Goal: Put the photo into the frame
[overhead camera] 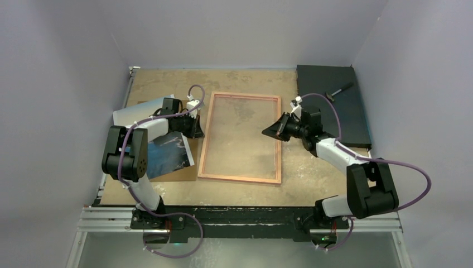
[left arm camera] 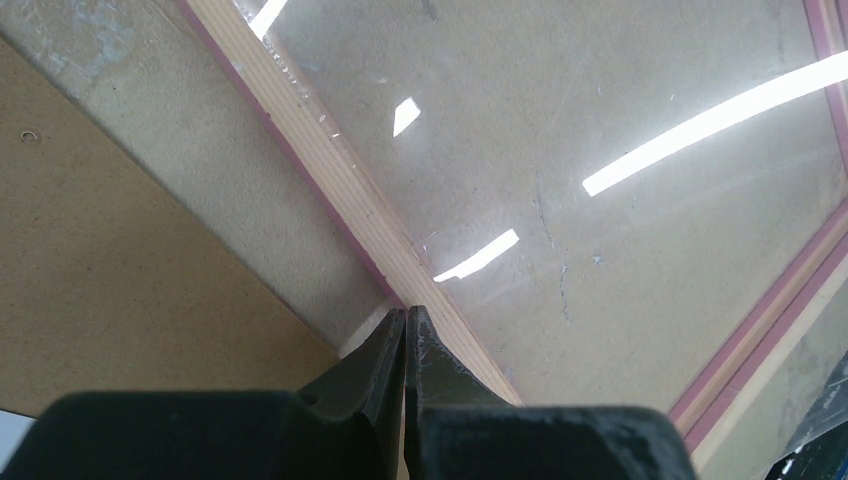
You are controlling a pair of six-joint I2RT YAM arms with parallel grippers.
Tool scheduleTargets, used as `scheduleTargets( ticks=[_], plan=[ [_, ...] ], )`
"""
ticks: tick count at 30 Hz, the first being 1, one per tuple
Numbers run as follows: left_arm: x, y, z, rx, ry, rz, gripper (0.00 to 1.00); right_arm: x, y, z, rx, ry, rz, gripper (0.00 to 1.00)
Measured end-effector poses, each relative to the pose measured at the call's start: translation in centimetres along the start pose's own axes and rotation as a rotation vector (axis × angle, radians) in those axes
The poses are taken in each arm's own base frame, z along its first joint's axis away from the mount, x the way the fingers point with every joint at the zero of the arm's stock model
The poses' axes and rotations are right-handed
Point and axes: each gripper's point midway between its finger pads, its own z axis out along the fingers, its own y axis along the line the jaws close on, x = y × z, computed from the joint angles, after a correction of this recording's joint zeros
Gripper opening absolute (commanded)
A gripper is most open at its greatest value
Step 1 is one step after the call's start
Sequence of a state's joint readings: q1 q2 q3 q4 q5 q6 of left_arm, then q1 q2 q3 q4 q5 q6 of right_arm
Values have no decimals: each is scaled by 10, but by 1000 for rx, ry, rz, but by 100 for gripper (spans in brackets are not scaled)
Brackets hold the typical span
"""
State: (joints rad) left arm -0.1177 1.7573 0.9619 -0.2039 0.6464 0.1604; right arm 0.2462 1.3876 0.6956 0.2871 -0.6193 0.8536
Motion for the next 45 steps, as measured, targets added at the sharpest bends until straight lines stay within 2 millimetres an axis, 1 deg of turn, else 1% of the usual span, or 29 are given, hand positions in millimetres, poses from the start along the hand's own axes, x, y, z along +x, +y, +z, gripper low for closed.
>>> scheduleTargets(
  ticks=[5,13,19,23,26,31,36,38,45],
  plan=[
    [0,0,0,3,0,-1,0,3,-7,-2,14,-8,10,0],
    [0,0,0,4,0,-2,0,2,-15,-2,35,-27,23,0],
    [0,0,0,4,-1,-2,0,0,-30,-6,69,-48,52,0],
    [0,0,0,4,0,-3,0,-1,-34,-8,75,-59,59,0],
    [0,0,0,4,0,-3,0,-4,-32,-7,63,-65,50,0],
    [0,0,0,5,1,-4,0,-6,-20,-7,-4,-76,20,0],
    [0,0,0,7,1,-6,0,-10,-2,-12,-70,-92,-16,0],
    [0,0,0,7,1,-6,0,-12,2,-13,-86,-96,-27,0],
    [0,0,0,7,2,-7,0,-14,9,-14,-112,-101,-36,0]
  ],
)
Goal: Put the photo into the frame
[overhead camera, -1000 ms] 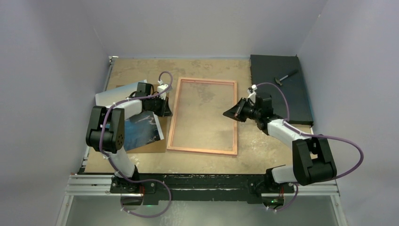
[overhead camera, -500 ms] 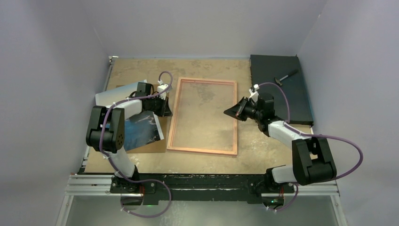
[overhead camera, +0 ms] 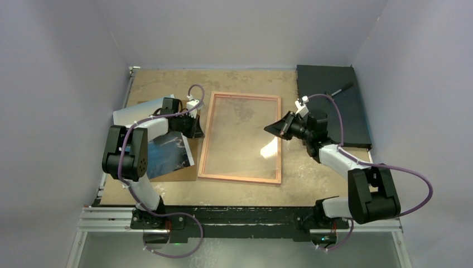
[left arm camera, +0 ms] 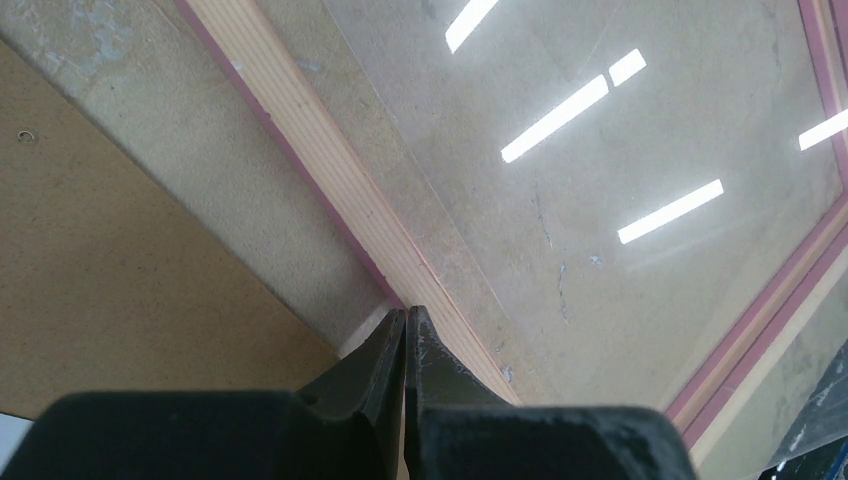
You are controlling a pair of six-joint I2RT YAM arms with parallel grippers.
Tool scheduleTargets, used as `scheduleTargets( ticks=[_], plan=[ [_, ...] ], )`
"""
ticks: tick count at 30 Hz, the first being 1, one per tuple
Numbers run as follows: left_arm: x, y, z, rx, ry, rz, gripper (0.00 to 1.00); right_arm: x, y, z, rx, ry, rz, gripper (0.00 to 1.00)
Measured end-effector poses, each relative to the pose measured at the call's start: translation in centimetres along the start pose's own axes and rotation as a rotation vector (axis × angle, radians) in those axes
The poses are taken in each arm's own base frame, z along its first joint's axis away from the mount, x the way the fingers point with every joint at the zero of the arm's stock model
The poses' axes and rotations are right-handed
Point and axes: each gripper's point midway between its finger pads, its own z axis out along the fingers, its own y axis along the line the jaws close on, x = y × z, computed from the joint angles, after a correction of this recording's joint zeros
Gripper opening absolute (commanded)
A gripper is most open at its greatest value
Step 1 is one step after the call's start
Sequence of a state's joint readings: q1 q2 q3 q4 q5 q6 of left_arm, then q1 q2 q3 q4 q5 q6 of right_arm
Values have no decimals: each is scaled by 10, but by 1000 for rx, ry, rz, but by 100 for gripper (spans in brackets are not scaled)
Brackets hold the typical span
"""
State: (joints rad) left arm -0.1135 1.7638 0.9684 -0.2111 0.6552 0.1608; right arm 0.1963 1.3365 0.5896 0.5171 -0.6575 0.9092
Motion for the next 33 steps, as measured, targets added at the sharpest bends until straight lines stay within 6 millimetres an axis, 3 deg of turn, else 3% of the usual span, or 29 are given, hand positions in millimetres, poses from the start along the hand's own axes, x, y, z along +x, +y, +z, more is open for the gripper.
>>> scheduleTargets(
  ticks=[21,27,33],
  plan=[
    [0,0,0,1,0,0,0,-4,29,-1,-124,-5,-94,0],
    [0,0,0,1,0,0,0,-4,27,1,-125,-4,-106,0],
    [0,0,0,1,0,0,0,-2,11,8,-91,7,-90,0]
  ],
)
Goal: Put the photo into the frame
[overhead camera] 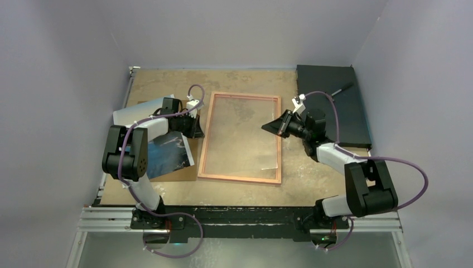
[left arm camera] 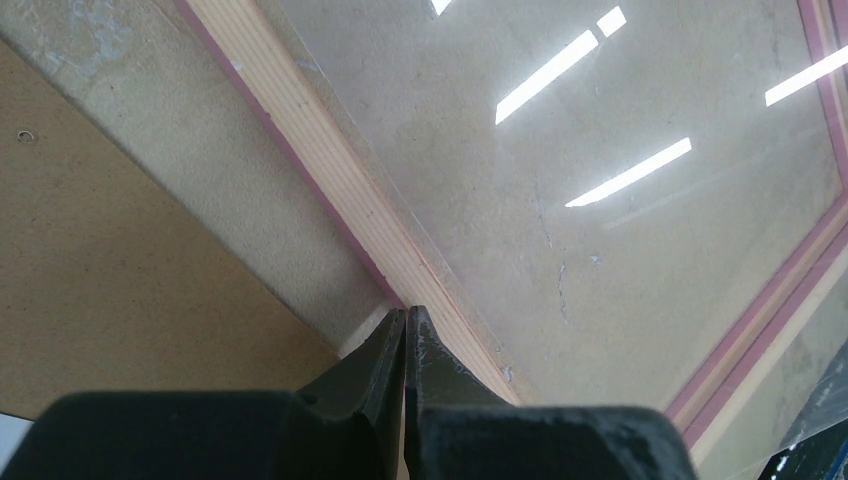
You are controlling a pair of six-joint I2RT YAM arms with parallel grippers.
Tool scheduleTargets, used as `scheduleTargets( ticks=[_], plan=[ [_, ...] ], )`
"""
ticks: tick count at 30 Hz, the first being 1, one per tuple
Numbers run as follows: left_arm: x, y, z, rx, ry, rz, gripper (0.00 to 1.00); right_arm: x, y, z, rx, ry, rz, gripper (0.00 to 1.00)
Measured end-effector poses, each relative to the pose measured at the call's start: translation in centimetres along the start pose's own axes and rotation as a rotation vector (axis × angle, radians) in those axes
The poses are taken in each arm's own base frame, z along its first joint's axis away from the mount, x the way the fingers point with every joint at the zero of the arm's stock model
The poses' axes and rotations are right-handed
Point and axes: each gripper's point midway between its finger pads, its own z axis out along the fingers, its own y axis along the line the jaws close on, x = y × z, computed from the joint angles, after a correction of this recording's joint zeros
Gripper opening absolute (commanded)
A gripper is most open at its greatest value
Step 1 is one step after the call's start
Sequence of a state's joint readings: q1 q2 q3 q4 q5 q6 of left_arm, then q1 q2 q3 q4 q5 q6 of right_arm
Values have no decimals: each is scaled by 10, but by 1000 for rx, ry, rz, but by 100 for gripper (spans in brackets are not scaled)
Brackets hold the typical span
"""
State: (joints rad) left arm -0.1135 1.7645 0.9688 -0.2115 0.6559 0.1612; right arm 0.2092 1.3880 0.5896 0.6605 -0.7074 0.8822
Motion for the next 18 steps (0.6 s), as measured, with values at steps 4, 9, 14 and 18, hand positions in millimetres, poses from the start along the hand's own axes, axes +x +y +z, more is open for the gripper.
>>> scheduleTargets(
  ticks=[4,9,14,18],
  plan=[
    [0,0,0,0,0,0,0,1,-7,2,17,2,2,0],
    [0,0,0,0,1,0,0,2,-9,2,20,5,1,0],
    [0,0,0,1,1,-1,0,3,-13,4,28,10,-1,0],
    [0,0,0,1,1,-1,0,3,-13,4,30,9,-8,0]
  ],
)
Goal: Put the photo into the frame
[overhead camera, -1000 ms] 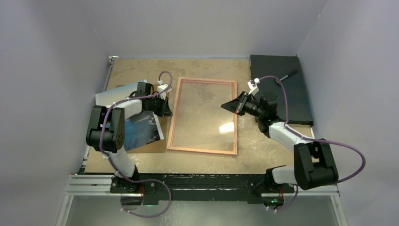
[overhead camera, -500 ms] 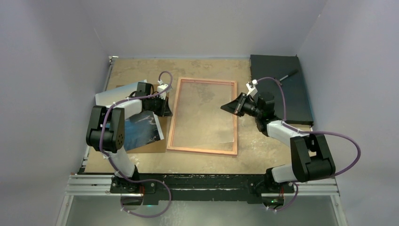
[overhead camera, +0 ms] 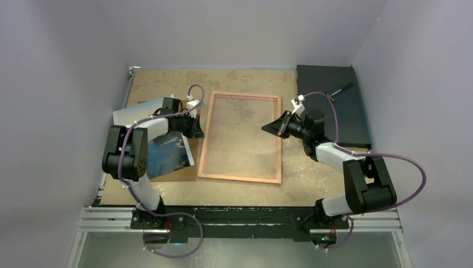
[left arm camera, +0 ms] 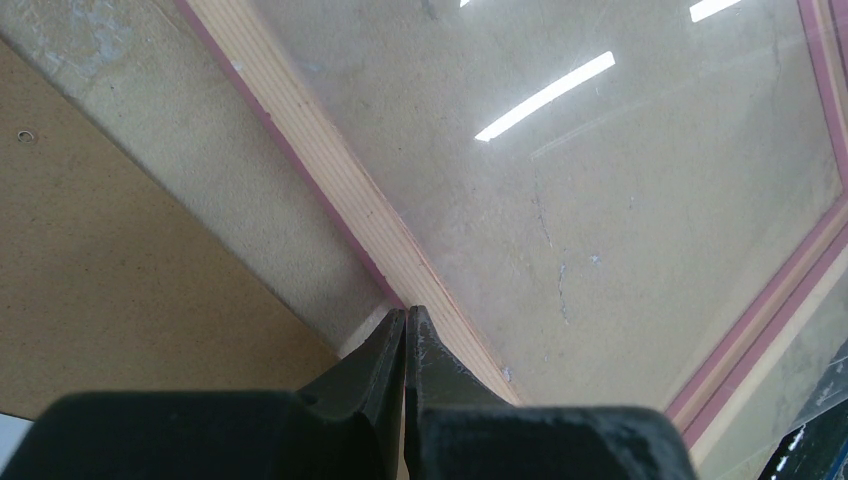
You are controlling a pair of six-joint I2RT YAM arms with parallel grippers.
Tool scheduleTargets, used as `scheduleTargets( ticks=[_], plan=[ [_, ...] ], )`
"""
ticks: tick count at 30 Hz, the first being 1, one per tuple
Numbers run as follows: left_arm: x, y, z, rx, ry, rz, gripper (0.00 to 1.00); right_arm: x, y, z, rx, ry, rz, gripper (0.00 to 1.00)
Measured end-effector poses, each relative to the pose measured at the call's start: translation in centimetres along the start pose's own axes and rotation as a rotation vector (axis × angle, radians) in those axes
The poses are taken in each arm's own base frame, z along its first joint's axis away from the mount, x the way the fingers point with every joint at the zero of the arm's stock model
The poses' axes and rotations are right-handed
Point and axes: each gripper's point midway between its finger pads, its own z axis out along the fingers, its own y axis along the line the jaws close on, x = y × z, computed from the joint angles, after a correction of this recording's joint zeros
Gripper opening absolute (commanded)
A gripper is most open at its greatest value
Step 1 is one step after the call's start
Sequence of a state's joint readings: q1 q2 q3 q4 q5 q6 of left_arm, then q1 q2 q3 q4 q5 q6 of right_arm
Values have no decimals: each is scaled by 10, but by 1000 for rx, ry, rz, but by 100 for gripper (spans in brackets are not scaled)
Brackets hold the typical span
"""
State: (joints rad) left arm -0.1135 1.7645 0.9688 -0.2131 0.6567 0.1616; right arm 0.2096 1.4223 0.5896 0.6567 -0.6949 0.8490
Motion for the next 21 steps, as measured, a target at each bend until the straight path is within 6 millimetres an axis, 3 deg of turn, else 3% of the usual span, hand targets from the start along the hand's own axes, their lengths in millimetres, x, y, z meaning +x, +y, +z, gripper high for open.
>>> scheduleTargets(
  ticks=[21],
  plan=[
    [0,0,0,3,2,6,0,1,-27,-2,103,-76,61,0]
  ],
)
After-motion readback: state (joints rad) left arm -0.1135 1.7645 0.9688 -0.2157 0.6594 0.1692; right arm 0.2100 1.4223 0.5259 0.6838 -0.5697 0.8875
